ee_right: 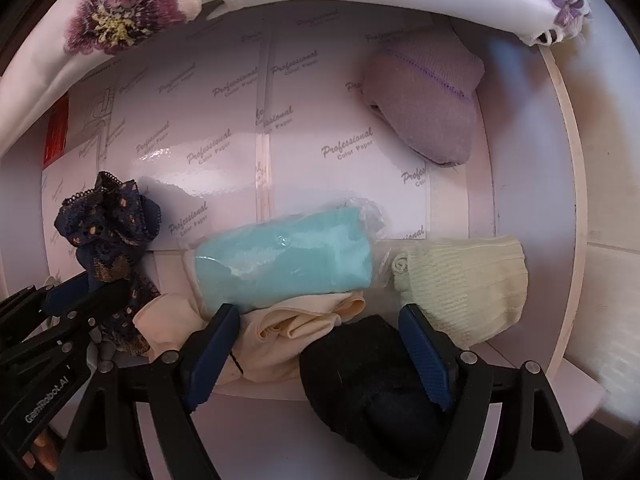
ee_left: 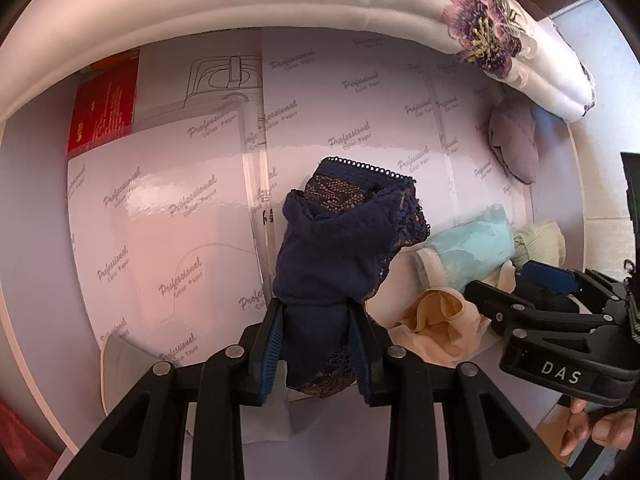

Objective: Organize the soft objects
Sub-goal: 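Carry the navy lace underwear with the left tool and release it into the gold tray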

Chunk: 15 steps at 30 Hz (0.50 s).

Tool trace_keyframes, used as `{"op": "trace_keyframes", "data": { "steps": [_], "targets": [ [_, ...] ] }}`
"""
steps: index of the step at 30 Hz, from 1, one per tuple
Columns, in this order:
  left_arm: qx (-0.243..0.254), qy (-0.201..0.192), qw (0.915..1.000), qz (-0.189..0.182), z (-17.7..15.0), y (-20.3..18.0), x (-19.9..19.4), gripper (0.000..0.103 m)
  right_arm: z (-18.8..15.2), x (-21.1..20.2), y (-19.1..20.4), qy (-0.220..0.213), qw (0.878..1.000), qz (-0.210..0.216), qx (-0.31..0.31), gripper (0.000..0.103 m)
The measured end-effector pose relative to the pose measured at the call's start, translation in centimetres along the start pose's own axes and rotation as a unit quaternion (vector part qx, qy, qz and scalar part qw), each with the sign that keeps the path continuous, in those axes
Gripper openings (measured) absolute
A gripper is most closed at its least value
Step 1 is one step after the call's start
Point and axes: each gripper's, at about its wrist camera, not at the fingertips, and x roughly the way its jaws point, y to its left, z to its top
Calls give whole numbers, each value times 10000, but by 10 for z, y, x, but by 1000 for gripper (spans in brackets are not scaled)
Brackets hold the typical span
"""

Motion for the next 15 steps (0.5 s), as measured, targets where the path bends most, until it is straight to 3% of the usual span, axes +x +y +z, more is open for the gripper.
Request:
{"op": "trace_keyframes", "data": {
  "steps": [15],
  "targets": [
    [-611, -438, 9960, -489, -6, 20, -37, 29, 10, 3, -5, 50, 10000, 12, -7, 84]
  ]
}}
